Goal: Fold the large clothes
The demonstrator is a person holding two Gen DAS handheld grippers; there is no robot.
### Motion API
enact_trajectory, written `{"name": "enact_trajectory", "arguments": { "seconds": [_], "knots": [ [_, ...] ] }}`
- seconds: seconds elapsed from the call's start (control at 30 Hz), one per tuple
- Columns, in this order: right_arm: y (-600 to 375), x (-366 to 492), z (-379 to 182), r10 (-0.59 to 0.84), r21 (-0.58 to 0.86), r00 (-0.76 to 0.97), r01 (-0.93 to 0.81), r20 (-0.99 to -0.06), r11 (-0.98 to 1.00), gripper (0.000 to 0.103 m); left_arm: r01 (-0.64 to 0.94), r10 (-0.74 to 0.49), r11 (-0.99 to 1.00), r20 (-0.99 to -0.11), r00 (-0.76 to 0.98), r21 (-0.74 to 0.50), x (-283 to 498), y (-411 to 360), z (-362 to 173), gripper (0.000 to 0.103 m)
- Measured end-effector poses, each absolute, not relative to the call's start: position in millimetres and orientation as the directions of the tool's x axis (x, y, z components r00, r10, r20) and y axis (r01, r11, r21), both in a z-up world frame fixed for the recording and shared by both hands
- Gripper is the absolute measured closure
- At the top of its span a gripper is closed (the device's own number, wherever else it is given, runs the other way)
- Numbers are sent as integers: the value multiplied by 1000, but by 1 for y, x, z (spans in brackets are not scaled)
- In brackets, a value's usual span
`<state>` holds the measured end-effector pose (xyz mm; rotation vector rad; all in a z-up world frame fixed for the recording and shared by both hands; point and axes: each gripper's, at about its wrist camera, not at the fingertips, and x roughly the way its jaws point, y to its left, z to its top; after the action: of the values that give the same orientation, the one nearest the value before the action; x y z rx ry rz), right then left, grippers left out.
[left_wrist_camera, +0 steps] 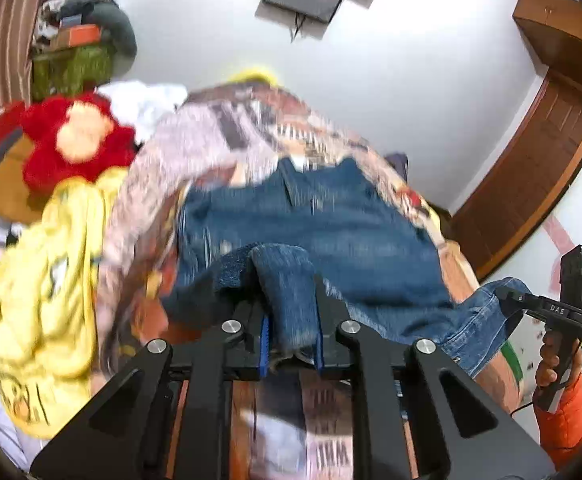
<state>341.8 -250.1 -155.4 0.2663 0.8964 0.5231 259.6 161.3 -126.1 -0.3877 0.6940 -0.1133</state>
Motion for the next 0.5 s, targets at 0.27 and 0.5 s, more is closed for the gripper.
{"name": "enact_trajectory", "arguments": {
  "seconds": [0.27,0.5],
  "knots": [
    [-239,415,-130,486,361,584,-325,-650,874,90,-71,-137,937,-545,827,-343,318,175,-115,92],
    [-229,486,-135,440,337,609,-283,-660,898,90,-128,-98,931,-573,813,-341,390,189,-131,92]
  ]
}}
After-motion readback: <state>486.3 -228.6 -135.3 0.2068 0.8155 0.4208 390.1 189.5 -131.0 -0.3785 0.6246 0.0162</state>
